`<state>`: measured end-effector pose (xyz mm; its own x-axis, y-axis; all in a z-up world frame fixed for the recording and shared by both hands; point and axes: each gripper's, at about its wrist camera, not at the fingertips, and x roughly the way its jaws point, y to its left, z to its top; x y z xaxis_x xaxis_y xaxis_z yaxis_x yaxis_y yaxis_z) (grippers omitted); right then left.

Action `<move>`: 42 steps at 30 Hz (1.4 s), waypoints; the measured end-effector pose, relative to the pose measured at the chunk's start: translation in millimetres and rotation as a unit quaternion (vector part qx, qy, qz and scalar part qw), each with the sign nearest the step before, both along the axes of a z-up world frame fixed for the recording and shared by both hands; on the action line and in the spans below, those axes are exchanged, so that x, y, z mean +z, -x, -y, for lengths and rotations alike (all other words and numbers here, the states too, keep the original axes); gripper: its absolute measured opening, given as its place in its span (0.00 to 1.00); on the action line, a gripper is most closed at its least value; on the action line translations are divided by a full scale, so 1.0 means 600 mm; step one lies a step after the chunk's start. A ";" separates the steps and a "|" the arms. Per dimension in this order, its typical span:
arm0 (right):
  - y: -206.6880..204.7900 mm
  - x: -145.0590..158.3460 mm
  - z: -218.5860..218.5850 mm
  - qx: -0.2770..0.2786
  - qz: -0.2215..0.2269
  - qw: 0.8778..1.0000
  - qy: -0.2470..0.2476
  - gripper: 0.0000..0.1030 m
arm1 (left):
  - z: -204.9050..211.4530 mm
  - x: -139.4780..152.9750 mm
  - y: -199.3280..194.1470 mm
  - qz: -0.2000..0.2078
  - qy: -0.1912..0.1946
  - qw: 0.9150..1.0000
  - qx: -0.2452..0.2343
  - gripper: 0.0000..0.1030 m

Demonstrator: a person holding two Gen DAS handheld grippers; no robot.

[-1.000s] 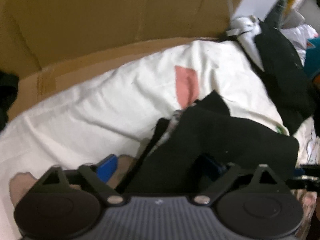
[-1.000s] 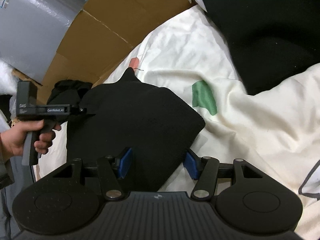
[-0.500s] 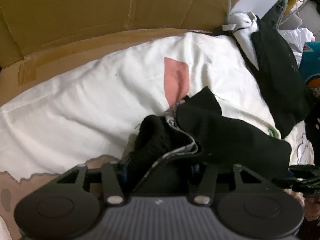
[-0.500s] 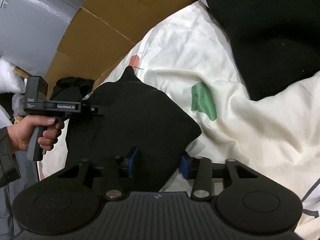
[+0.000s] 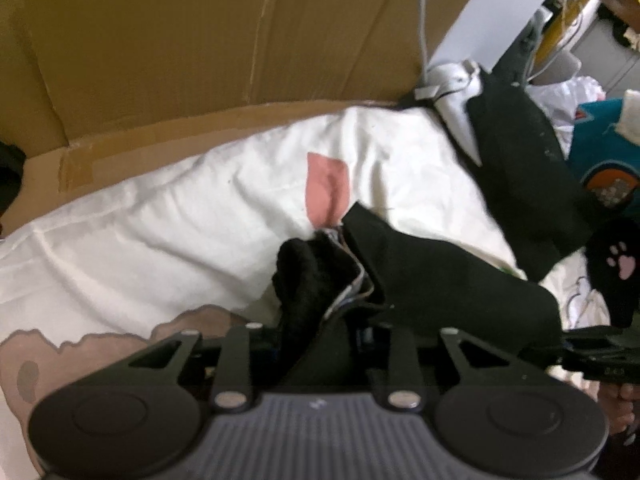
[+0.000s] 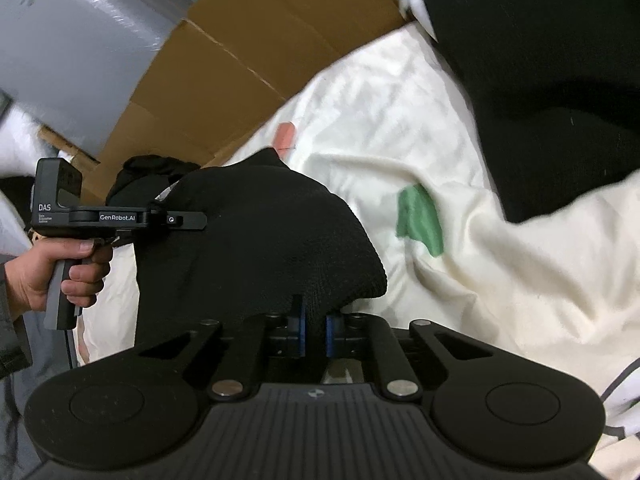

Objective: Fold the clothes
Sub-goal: 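Raise the held bundle higher above the bed with both grippers, then carry the bundle with both grippers toward the teal bag by the white pillar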

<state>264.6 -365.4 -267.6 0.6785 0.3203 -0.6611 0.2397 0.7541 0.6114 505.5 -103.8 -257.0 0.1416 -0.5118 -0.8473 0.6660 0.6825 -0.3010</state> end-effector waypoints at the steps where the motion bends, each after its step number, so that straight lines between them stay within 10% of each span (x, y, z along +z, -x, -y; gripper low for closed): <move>1: 0.000 0.006 -0.005 0.006 0.002 1.000 0.015 0.09 | -0.009 0.011 0.004 0.000 0.013 1.000 0.004 0.29; 17: -0.010 0.182 -0.077 0.076 0.051 0.987 0.131 0.08 | -0.102 0.155 0.109 0.055 0.021 0.993 0.099 0.26; 31: 0.021 0.369 -0.107 0.112 0.115 0.969 0.190 0.08 | -0.104 0.373 0.239 0.125 0.018 0.976 0.175 0.25; 42: 0.028 0.546 -0.079 0.135 0.159 0.944 0.255 0.08 | -0.081 0.444 0.300 0.129 0.047 0.959 0.247 0.25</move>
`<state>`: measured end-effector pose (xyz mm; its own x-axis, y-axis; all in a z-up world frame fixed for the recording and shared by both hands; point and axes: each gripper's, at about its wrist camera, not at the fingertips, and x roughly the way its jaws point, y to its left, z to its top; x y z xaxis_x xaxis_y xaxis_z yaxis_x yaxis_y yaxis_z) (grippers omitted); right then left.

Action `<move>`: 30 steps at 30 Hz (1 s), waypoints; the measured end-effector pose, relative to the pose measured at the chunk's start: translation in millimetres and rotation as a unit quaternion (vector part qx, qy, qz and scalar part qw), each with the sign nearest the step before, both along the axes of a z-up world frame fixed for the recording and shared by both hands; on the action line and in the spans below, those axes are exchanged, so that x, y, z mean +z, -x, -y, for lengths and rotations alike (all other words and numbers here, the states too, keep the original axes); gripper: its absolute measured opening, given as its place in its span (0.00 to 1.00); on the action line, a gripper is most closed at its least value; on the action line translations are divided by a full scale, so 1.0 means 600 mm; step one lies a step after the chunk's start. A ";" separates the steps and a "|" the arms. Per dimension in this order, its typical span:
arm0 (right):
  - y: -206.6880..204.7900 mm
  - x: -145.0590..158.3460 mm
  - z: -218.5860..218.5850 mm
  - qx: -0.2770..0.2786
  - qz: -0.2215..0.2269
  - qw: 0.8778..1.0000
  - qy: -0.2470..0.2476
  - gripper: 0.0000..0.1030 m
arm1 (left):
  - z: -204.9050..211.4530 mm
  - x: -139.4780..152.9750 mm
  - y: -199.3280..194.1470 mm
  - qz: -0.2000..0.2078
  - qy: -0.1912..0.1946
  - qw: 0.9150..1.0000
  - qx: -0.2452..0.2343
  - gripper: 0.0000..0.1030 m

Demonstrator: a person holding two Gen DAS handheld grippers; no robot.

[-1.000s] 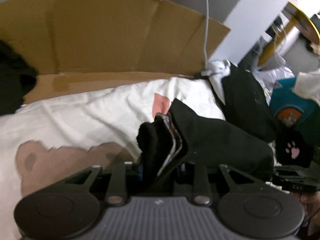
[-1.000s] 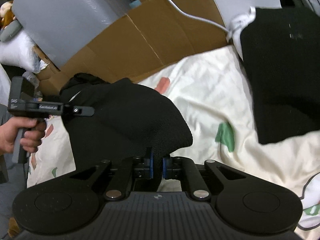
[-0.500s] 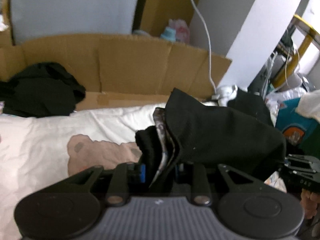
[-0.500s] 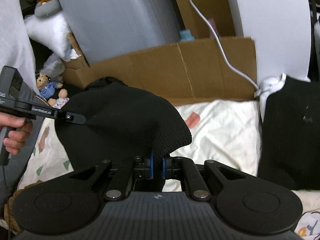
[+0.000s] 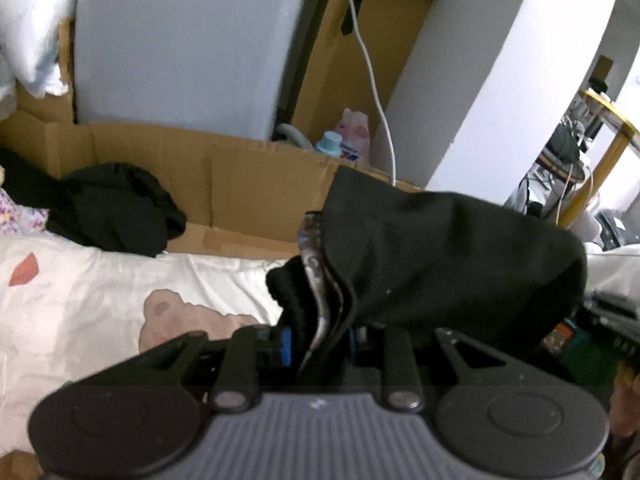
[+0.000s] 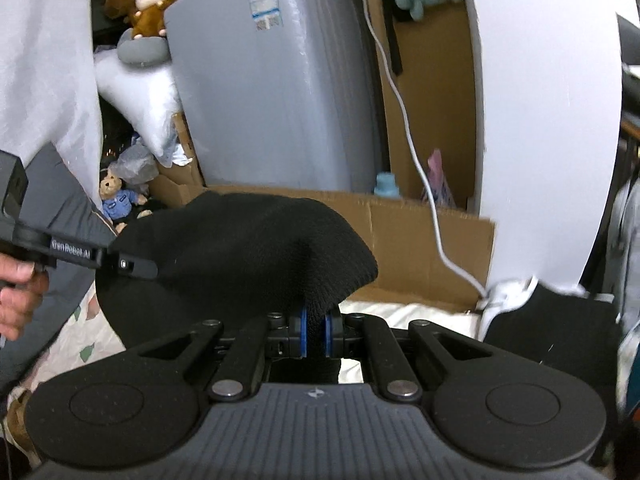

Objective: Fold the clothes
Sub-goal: 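Carry the bundle with both grippers toward the teal bag by the white pillar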

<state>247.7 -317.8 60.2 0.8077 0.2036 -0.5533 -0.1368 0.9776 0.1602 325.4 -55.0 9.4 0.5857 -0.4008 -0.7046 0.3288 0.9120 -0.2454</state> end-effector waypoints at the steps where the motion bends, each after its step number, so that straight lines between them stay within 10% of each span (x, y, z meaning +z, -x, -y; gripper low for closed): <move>1: 0.000 0.012 0.000 0.003 0.002 1.000 0.006 0.08 | 0.001 0.008 0.006 0.004 0.001 1.000 0.003 0.25; 30: 0.085 0.154 0.079 -0.010 0.045 0.997 0.064 0.08 | 0.118 0.111 0.106 0.053 0.023 0.997 0.057 0.25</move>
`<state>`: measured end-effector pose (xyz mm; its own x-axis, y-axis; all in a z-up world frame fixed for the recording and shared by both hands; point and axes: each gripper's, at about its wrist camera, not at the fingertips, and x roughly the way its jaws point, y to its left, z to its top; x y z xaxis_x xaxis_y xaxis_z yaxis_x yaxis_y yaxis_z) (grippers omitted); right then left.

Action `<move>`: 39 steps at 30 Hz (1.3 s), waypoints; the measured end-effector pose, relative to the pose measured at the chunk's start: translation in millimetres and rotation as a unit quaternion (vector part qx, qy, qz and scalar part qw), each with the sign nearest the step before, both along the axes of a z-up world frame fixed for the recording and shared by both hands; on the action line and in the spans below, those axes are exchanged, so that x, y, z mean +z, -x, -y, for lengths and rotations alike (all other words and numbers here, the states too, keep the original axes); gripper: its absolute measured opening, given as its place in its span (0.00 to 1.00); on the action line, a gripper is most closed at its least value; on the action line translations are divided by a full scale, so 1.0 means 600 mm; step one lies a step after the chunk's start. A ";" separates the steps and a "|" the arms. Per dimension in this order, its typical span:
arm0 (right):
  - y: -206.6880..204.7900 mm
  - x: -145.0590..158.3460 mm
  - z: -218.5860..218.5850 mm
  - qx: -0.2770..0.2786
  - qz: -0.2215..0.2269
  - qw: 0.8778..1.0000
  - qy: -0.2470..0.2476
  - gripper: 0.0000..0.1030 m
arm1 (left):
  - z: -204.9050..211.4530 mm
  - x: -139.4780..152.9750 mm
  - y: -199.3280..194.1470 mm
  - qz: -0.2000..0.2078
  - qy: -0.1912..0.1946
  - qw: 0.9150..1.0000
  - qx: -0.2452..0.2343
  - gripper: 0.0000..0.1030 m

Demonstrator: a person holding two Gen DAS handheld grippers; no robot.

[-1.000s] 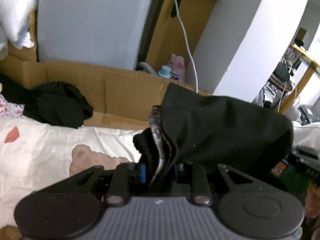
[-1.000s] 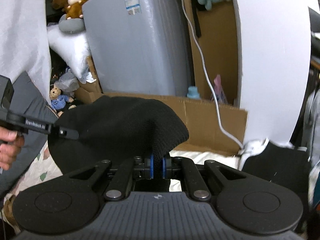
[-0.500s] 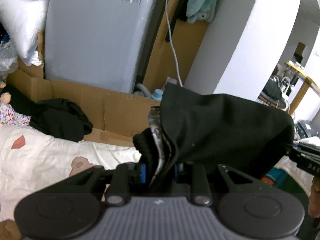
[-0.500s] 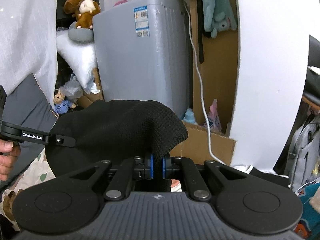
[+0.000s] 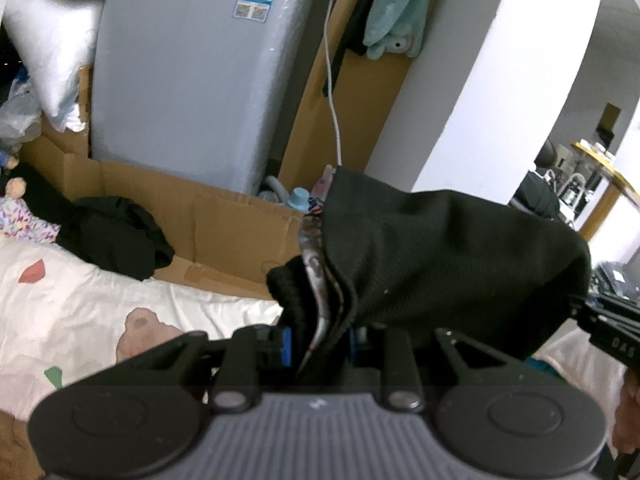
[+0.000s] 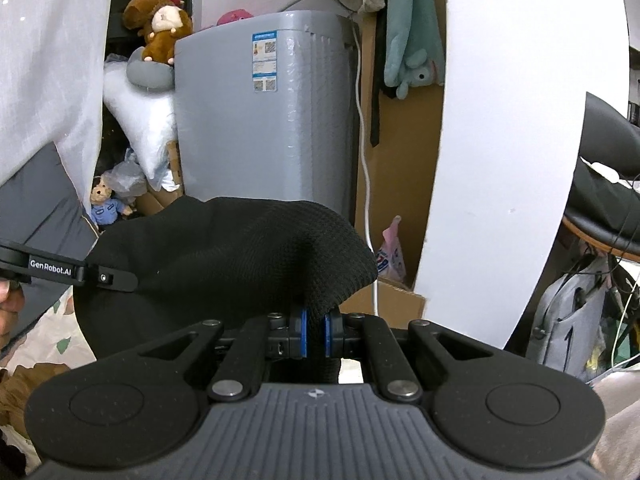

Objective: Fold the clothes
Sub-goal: 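Carry the bundle with both grippers toward the teal bag by the white pillar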

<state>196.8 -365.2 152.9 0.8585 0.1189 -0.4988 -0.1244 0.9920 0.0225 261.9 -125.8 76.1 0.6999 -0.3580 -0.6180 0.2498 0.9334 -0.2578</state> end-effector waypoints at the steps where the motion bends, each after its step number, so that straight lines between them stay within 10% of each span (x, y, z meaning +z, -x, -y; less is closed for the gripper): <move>1: 0.004 0.002 0.003 0.000 0.001 1.000 0.002 0.08 | 0.009 0.003 0.006 0.005 -0.004 1.000 0.000 0.25; 20: 0.029 0.031 0.133 -0.042 0.020 0.998 0.035 0.08 | 0.126 -0.002 -0.067 -0.004 0.056 0.995 -0.085 0.25; 39: -0.035 -0.090 0.223 -0.100 -0.028 0.989 0.100 0.08 | 0.253 -0.198 -0.048 0.046 0.088 0.981 -0.164 0.25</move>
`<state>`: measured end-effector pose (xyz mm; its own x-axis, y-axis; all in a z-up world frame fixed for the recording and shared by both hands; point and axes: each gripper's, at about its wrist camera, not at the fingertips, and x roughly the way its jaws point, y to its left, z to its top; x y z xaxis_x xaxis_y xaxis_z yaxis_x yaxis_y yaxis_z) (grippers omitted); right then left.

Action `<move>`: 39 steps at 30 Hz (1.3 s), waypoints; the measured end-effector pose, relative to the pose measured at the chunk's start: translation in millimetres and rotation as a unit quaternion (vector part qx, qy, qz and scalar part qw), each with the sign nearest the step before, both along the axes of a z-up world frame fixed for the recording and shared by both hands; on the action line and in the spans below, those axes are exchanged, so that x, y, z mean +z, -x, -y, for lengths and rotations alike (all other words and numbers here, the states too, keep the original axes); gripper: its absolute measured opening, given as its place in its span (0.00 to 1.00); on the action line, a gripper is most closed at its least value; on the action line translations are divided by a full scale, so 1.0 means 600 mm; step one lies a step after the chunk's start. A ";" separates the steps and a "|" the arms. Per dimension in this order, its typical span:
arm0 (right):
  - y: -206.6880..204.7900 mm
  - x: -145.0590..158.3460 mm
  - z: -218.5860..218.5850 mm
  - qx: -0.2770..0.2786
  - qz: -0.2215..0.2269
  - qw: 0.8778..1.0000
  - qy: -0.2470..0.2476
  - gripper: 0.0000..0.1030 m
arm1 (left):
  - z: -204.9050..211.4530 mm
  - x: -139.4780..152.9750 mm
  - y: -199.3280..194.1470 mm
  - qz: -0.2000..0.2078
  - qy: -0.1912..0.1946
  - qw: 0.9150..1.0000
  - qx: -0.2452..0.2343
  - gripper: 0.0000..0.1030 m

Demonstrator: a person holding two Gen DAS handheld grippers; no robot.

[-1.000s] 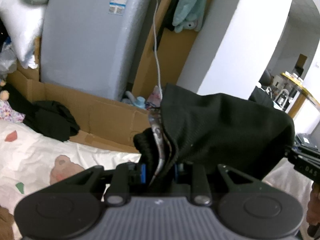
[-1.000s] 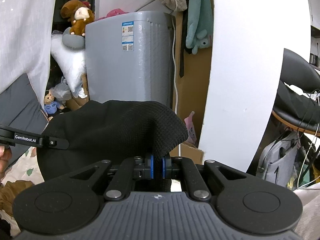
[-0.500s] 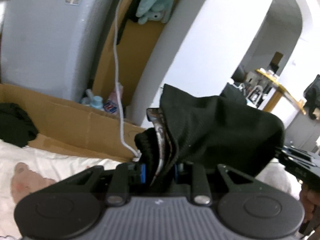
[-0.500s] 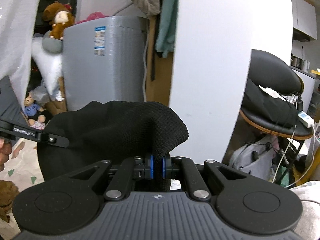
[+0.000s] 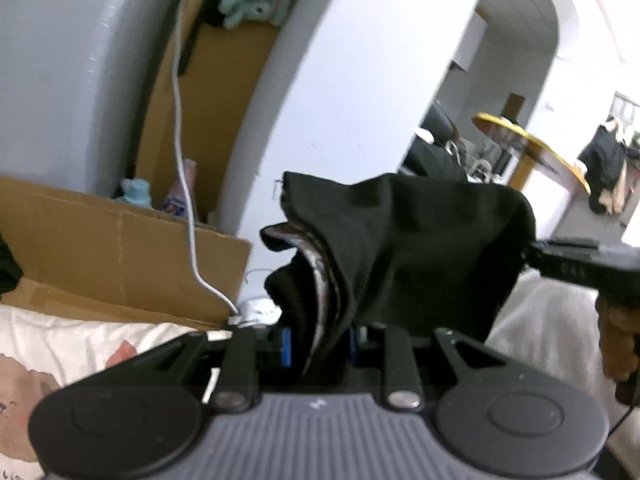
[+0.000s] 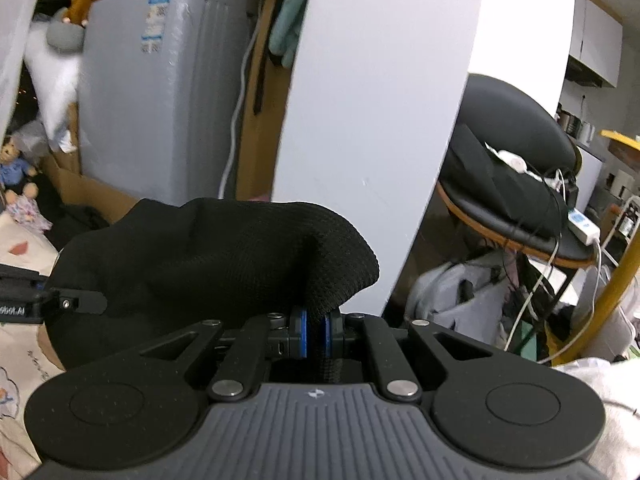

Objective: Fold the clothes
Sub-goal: 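Carry the bundle with both grippers toward the teal bag by the white pillar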

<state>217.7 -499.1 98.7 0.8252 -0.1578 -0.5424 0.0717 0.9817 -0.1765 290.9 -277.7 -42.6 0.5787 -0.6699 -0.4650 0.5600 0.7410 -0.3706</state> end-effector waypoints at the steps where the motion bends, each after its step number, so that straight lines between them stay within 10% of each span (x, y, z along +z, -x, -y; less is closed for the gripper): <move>1: 0.000 -0.005 0.003 -0.003 -0.002 1.000 0.000 0.08 | 0.004 -0.011 -0.004 -0.006 0.002 1.000 -0.005 0.25; 24: -0.075 -0.166 0.081 -0.069 -0.088 0.990 0.089 0.08 | 0.090 -0.217 -0.080 -0.053 0.062 0.995 -0.051 0.25; 39: -0.201 -0.237 0.101 -0.045 -0.118 0.985 0.118 0.08 | 0.110 -0.249 -0.175 -0.041 0.002 0.997 -0.071 0.26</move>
<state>338.6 -559.9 -43.8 0.6583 -0.3690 -0.6561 0.0857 0.9027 -0.4216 395.8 -343.8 -192.2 0.4381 -0.7440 -0.5045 0.6273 0.6550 -0.4213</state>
